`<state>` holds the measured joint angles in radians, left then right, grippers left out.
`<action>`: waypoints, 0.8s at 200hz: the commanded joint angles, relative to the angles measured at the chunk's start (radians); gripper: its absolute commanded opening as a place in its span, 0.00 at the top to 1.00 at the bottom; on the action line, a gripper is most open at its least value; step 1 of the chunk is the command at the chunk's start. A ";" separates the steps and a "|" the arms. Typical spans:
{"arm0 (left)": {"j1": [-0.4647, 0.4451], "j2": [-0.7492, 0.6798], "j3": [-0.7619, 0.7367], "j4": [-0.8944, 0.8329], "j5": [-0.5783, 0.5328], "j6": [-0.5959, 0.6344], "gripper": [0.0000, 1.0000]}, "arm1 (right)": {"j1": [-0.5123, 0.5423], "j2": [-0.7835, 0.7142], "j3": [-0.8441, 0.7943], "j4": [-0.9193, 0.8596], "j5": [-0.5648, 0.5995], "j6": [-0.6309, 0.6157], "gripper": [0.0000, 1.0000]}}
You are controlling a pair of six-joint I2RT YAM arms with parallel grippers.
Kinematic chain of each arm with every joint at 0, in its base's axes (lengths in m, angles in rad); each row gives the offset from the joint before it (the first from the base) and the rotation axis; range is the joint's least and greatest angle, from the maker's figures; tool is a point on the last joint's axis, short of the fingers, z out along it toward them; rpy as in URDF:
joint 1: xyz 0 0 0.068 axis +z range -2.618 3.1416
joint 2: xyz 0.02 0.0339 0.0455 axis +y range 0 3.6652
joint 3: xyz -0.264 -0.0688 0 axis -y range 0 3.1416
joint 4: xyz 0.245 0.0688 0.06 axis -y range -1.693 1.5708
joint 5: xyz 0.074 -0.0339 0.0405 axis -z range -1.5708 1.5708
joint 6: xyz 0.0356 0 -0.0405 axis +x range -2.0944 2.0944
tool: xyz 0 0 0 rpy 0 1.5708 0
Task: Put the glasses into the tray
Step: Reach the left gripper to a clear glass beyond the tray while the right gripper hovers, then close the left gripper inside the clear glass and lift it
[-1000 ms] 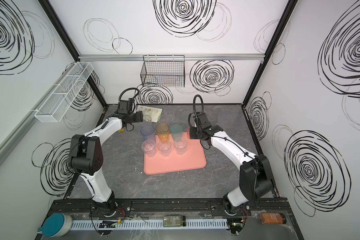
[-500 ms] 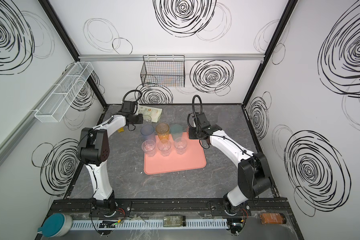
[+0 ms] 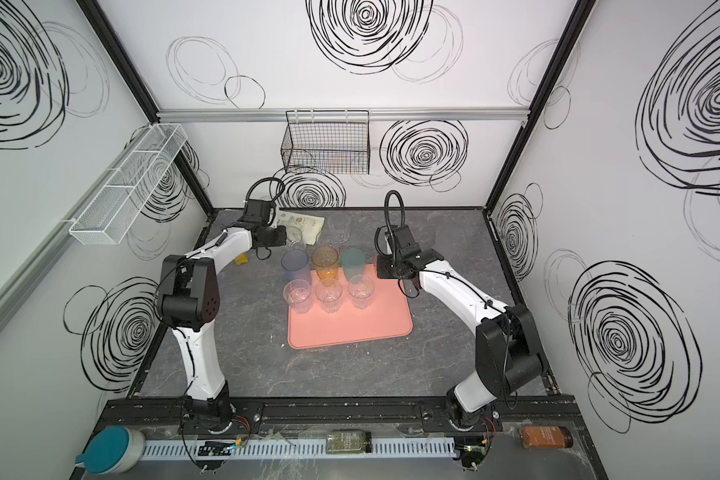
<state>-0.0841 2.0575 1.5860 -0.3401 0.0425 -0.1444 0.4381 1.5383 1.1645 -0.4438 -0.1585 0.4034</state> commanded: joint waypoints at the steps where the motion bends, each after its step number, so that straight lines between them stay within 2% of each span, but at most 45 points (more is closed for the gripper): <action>1: -0.002 -0.100 0.011 -0.019 -0.005 0.017 0.95 | 0.000 -0.042 0.011 -0.019 -0.007 0.017 0.61; 19: -0.001 -0.166 -0.013 -0.017 -0.037 0.017 0.96 | 0.001 -0.064 0.001 -0.019 -0.007 0.017 0.61; 22: -0.002 -0.179 -0.018 -0.014 -0.042 0.018 1.00 | 0.001 -0.068 -0.002 -0.021 -0.007 0.017 0.61; 62: -0.015 -0.344 -0.053 -0.015 -0.105 0.008 1.00 | 0.003 -0.124 -0.040 -0.026 -0.003 0.031 0.61; 85: -0.057 -0.451 -0.073 -0.044 -0.107 0.013 1.00 | 0.001 -0.162 -0.067 -0.028 0.012 0.032 0.61; 113: -0.181 -0.596 -0.122 -0.071 -0.148 0.003 1.00 | -0.009 -0.200 -0.093 -0.036 0.045 0.029 0.61; 140: -0.389 -0.685 -0.211 -0.042 -0.167 -0.065 1.00 | -0.029 -0.238 -0.125 -0.038 0.057 0.056 0.61; 160: -0.548 -0.688 -0.286 0.009 -0.157 -0.143 1.00 | -0.066 -0.282 -0.142 -0.053 0.016 0.091 0.61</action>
<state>-0.4965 1.3716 1.3754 -0.3954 -0.1131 -0.1932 0.4095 1.3186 1.0424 -0.4660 -0.1345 0.4465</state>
